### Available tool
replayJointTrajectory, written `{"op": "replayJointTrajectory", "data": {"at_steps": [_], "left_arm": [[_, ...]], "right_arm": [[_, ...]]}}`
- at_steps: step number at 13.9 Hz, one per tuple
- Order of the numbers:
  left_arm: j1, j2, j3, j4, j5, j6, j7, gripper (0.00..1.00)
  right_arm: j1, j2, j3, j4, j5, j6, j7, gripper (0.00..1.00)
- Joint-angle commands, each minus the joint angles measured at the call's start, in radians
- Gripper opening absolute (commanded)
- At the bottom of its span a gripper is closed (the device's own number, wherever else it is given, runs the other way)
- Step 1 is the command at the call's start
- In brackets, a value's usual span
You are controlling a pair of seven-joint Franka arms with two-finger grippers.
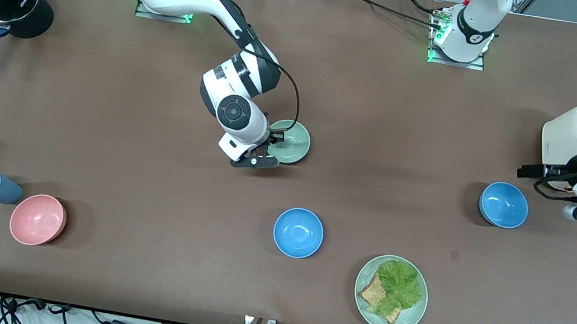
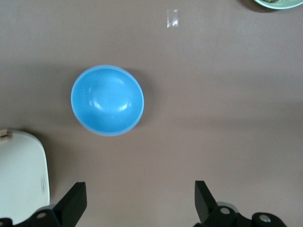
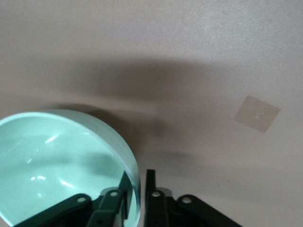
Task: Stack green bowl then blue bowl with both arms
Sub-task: 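Slide the green bowl to mid-table while the left gripper reaches the blue bowl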
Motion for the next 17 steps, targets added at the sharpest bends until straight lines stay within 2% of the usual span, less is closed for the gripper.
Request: {"op": "replayJointTrajectory", "data": {"at_steps": [1, 4, 7, 10, 12, 15, 16, 17], "left_arm": [[0.034, 0.070, -0.003, -0.003, 0.007, 0.086, 0.093, 1.00], [0.047, 0.122, -0.002, -0.038, 0.051, 0.203, 0.193, 1.00], [0.071, 0.142, -0.003, -0.130, 0.087, 0.332, 0.199, 1.00], [0.092, 0.184, -0.003, -0.139, 0.113, 0.358, 0.225, 1.00], [0.140, 0.223, -0.003, -0.135, 0.113, 0.415, 0.320, 1.00], [0.142, 0.270, -0.003, -0.127, 0.114, 0.450, 0.326, 1.00], [0.143, 0.283, -0.003, -0.127, 0.114, 0.453, 0.325, 0.99], [0.145, 0.293, -0.003, -0.127, 0.114, 0.455, 0.328, 0.98]], "right_arm": [[-0.010, -0.083, -0.008, 0.013, 0.005, -0.064, 0.064, 1.00], [-0.079, -0.240, -0.045, 0.022, -0.010, -0.208, 0.069, 1.00], [-0.211, -0.347, -0.059, 0.035, -0.011, -0.268, 0.035, 1.00], [-0.335, -0.372, -0.060, 0.103, -0.018, -0.374, -0.097, 1.00], [-0.403, -0.372, -0.060, 0.157, -0.022, -0.448, -0.135, 1.00], [-0.489, -0.374, -0.063, 0.209, -0.019, -0.512, -0.184, 1.00], [-0.494, -0.375, -0.074, 0.228, -0.021, -0.551, -0.229, 1.00], [-0.484, -0.386, -0.121, 0.242, -0.018, -0.572, -0.278, 1.00]]}}
